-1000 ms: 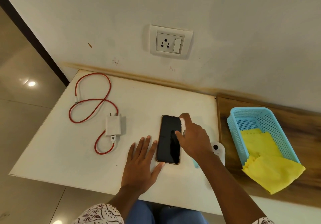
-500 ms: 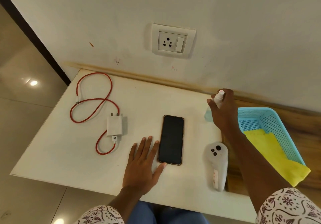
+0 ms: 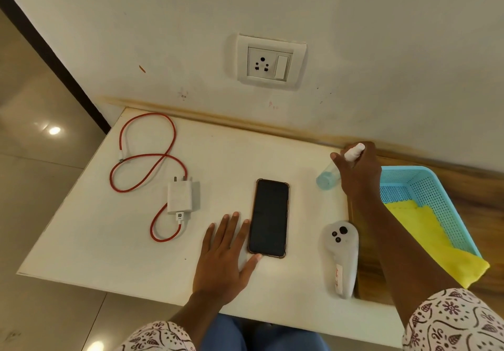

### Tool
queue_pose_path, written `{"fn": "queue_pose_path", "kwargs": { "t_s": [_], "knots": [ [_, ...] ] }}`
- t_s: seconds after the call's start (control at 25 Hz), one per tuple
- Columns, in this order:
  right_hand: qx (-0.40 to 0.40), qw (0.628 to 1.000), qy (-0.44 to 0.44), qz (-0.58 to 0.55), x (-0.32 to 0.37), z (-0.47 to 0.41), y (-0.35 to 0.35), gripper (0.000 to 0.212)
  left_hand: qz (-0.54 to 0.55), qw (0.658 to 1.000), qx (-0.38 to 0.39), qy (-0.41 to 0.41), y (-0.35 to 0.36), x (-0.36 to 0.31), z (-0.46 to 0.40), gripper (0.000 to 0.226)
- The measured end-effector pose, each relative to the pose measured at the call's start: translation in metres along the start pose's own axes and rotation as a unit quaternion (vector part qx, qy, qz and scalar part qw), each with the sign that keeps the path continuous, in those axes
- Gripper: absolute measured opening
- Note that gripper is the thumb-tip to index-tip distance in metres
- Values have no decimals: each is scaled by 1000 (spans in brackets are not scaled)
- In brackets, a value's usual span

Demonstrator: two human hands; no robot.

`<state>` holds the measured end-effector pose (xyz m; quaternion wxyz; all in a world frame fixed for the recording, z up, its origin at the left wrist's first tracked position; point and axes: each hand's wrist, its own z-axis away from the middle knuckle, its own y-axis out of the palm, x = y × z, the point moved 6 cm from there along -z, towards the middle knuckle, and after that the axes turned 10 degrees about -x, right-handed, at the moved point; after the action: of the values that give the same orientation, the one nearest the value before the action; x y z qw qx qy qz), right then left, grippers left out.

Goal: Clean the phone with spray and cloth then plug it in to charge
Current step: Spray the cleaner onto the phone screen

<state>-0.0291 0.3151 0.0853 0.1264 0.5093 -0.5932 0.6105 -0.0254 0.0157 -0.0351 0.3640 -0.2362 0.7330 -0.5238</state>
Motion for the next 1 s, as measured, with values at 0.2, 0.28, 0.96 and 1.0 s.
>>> {"fn": "queue_pose_path", "kwargs": {
  "t_s": [0.2,0.28,0.96,1.0],
  "knots": [
    [18,1000,-1,11,-6,4,3,35,4,1000,-1,2,-1,-1,-1,70],
    [33,999,3,17,-7,6,4,38,2,1000,0,2,-2,-1,-1,69],
    [-130,985,-37,102,4,82,-141,33,-9,1000,6,7,-5,-2,-2,68],
    [-142,981,-15,129,-8,90,-157,35,-9,1000,7,8,-5,-2,-2,68]
  ]
}}
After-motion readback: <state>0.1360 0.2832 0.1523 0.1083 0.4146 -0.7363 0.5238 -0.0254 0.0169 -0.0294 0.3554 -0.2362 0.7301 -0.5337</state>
